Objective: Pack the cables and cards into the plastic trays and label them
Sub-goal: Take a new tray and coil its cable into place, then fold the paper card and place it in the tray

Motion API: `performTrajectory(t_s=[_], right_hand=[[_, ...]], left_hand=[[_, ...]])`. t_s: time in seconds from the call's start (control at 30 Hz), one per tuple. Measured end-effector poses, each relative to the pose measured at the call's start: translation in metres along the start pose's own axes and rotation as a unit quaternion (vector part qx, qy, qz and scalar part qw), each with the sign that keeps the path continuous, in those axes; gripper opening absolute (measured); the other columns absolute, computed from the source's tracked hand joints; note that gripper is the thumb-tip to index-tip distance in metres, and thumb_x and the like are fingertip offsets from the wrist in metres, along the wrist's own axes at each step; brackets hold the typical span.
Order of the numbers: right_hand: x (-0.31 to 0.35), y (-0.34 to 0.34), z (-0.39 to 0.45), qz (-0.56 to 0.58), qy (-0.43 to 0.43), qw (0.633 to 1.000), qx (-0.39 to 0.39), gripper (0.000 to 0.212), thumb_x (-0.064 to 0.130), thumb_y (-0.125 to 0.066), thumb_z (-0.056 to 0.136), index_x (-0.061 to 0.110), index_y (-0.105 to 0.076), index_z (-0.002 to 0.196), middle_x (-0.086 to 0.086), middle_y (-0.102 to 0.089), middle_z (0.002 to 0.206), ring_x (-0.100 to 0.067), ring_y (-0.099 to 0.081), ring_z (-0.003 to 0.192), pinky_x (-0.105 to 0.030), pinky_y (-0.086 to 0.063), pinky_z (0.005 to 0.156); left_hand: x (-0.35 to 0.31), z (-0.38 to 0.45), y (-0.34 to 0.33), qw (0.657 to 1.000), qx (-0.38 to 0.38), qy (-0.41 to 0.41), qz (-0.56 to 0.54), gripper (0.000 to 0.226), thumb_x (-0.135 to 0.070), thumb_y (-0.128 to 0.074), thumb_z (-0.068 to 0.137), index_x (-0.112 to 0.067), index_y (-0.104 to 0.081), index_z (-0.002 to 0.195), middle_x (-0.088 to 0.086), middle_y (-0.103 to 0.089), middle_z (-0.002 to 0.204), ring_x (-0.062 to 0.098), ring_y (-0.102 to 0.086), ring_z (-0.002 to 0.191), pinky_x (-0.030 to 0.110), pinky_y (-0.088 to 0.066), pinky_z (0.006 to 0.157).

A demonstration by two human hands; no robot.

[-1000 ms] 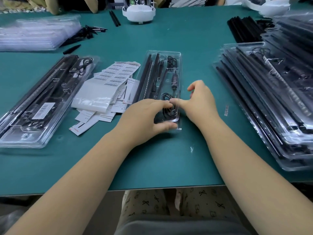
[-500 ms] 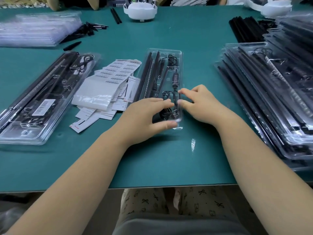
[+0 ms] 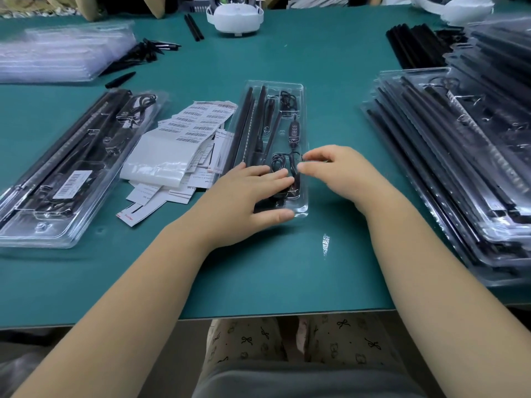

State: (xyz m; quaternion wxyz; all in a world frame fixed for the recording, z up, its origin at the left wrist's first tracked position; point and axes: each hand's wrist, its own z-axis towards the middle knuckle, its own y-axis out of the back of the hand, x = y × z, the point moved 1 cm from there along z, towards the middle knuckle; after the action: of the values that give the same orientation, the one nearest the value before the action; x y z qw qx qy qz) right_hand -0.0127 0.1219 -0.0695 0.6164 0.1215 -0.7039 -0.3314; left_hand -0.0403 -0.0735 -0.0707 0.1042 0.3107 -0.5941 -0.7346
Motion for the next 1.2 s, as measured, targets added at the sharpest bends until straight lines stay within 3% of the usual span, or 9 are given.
performTrajectory(t_s=[0.23,0.37,0.43,0.53,0.63,0.7,0.77,0.93,1.2], right_hand=[[-0.001,-0.007,0.006,-0.068,0.001,0.998,0.001,0.039,0.031,-0.056,0.093,0.019,-0.055,0.129,-0.003,-0.054,0.129,-0.019,-0.049,0.117,-0.027,-0.035,0.094],[0.0,-0.011,0.006,-0.055,0.008,0.998,-0.004,0.066,0.017,-0.045,0.093,0.031,-0.016,0.151,-0.002,-0.051,0.117,-0.021,-0.051,0.105,-0.032,-0.037,0.087],[-0.002,-0.012,0.008,-0.096,0.013,0.995,-0.001,0.056,0.016,-0.039,0.094,0.029,-0.03,0.148,-0.007,-0.046,0.129,-0.024,-0.044,0.12,-0.032,-0.035,0.097],[-0.003,-0.012,0.008,-0.097,-0.001,0.995,-0.011,0.05,0.015,-0.035,0.094,0.027,-0.044,0.142,0.0,-0.039,0.118,-0.022,-0.038,0.125,-0.03,-0.03,0.099],[-0.002,-0.012,0.008,-0.104,0.003,0.995,0.003,0.054,0.012,-0.032,0.092,0.025,-0.044,0.142,-0.003,-0.039,0.105,-0.028,-0.043,0.11,-0.034,-0.037,0.096],[-0.002,-0.012,0.007,-0.134,0.013,0.991,0.0,0.054,0.011,-0.03,0.092,0.024,-0.042,0.143,-0.011,-0.045,0.116,-0.032,-0.042,0.117,-0.04,-0.038,0.101],[-0.001,-0.012,0.006,-0.146,0.016,0.989,-0.003,0.053,0.012,-0.029,0.093,0.024,-0.04,0.144,-0.013,-0.044,0.129,-0.032,-0.037,0.126,-0.041,-0.035,0.104],[0.0,-0.011,0.006,-0.133,0.008,0.991,-0.008,0.052,0.013,-0.031,0.094,0.025,-0.043,0.142,-0.014,-0.044,0.136,-0.032,-0.038,0.127,-0.039,-0.033,0.106],[-0.007,-0.004,0.005,0.032,0.0,0.995,-0.093,0.03,0.021,-0.05,0.091,0.025,-0.058,0.12,0.0,-0.055,0.113,-0.003,-0.049,0.081,-0.018,-0.035,0.064]], left_hand=[[-0.002,0.004,-0.004,1.0,-0.012,-0.006,0.026,0.066,-0.061,-0.036,0.088,-0.029,-0.034,0.146,-0.013,-0.029,0.153,0.012,-0.021,0.142,0.032,-0.005,0.116],[-0.009,0.015,-0.013,0.995,-0.019,-0.011,0.1,0.063,-0.058,-0.037,0.093,-0.028,-0.03,0.148,-0.01,-0.026,0.155,0.015,-0.019,0.143,0.035,-0.005,0.116],[-0.011,0.015,-0.014,0.998,-0.028,-0.017,0.06,0.061,-0.057,-0.044,0.092,-0.026,-0.039,0.144,-0.008,-0.036,0.151,0.014,-0.026,0.14,0.035,-0.009,0.116],[-0.011,0.007,0.001,0.967,-0.19,0.007,-0.168,0.027,-0.035,-0.056,0.088,-0.023,-0.07,0.108,-0.018,-0.068,0.105,-0.001,-0.056,0.102,0.019,-0.037,0.098],[0.016,0.001,0.02,0.912,-0.367,0.155,-0.095,0.021,-0.022,-0.053,0.088,-0.02,-0.071,0.098,-0.019,-0.065,0.09,0.002,-0.056,0.095,0.019,-0.038,0.087],[0.039,0.001,0.021,0.908,-0.284,0.304,0.039,0.032,-0.032,-0.053,0.091,-0.018,-0.066,0.116,0.003,-0.062,0.115,0.027,-0.046,0.113,0.035,-0.033,0.095],[0.045,0.004,0.017,0.891,-0.195,0.396,0.109,0.041,-0.043,-0.05,0.092,-0.015,-0.063,0.12,0.012,-0.051,0.125,0.033,-0.037,0.116,0.041,-0.03,0.095],[0.042,0.01,0.013,0.889,-0.21,0.388,0.126,0.031,-0.042,-0.055,0.091,-0.019,-0.068,0.107,0.009,-0.051,0.118,0.032,-0.039,0.113,0.041,-0.03,0.089],[0.044,0.005,0.014,0.873,-0.215,0.417,0.133,0.039,-0.05,-0.055,0.087,-0.019,-0.069,0.105,0.009,-0.051,0.116,0.03,-0.039,0.111,0.041,-0.028,0.085]])
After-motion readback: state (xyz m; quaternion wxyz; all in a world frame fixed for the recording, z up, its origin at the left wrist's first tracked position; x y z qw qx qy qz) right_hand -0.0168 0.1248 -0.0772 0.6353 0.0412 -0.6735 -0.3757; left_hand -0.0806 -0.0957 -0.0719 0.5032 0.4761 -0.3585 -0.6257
